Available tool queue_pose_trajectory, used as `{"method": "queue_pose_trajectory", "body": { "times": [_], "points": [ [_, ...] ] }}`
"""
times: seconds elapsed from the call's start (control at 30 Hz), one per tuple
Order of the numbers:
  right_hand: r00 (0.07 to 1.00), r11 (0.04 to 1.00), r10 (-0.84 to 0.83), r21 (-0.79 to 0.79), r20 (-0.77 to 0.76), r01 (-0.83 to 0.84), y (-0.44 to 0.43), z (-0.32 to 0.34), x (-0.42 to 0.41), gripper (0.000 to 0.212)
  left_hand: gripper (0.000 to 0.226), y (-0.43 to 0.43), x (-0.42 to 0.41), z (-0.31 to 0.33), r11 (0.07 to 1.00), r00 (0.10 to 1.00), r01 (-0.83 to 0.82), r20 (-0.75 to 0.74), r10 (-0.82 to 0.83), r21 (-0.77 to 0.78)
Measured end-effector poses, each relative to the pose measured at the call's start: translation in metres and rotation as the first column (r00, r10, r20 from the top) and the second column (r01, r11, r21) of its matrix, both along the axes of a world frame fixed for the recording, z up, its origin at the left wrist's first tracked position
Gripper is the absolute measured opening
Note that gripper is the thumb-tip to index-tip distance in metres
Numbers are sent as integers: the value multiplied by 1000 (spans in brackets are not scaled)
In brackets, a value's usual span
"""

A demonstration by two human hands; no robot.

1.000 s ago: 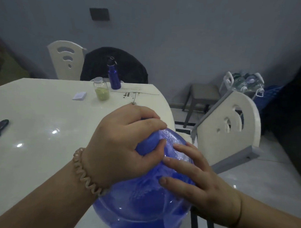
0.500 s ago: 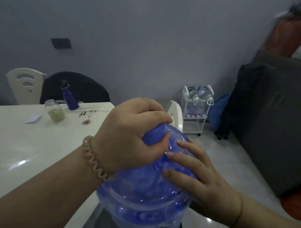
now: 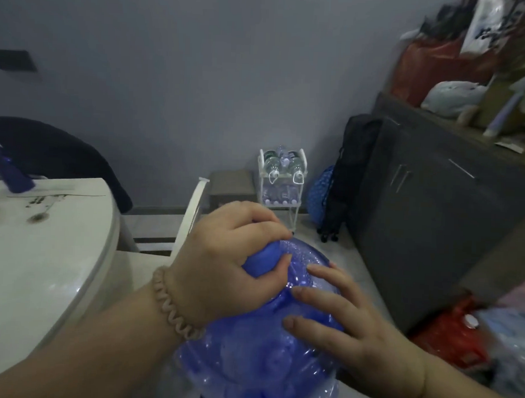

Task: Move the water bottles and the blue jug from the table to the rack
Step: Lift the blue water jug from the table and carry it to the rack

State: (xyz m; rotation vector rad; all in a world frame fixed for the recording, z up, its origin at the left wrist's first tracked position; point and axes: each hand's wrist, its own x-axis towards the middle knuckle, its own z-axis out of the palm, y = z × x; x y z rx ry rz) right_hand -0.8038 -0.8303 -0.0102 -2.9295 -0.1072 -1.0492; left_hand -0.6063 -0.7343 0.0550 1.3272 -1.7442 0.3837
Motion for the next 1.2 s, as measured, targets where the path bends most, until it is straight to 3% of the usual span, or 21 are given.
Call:
{"method": "queue_pose_trajectory", "body": {
  "times": [0.37, 0.73, 0.93, 1.2],
  "points": [
    [998, 997, -57, 43, -38, 59, -113, -24, 6, 37, 20, -129, 11, -19, 998, 998, 67, -23, -66, 4],
    [996, 994, -81, 67, -28, 83, -257, -51, 113, 46, 18, -278, 121, -40, 995, 995, 95, 5, -95, 42],
    [999, 998, -15, 64, -30, 16, -339, -46, 181, 60, 19, -348, 182, -33, 999, 1000, 26, 8, -26, 20],
    [989, 985, 148, 89, -22, -146, -462, -54, 270, 43, 19, -441, 255, -40, 989, 991, -134, 23, 132, 67]
  ]
}}
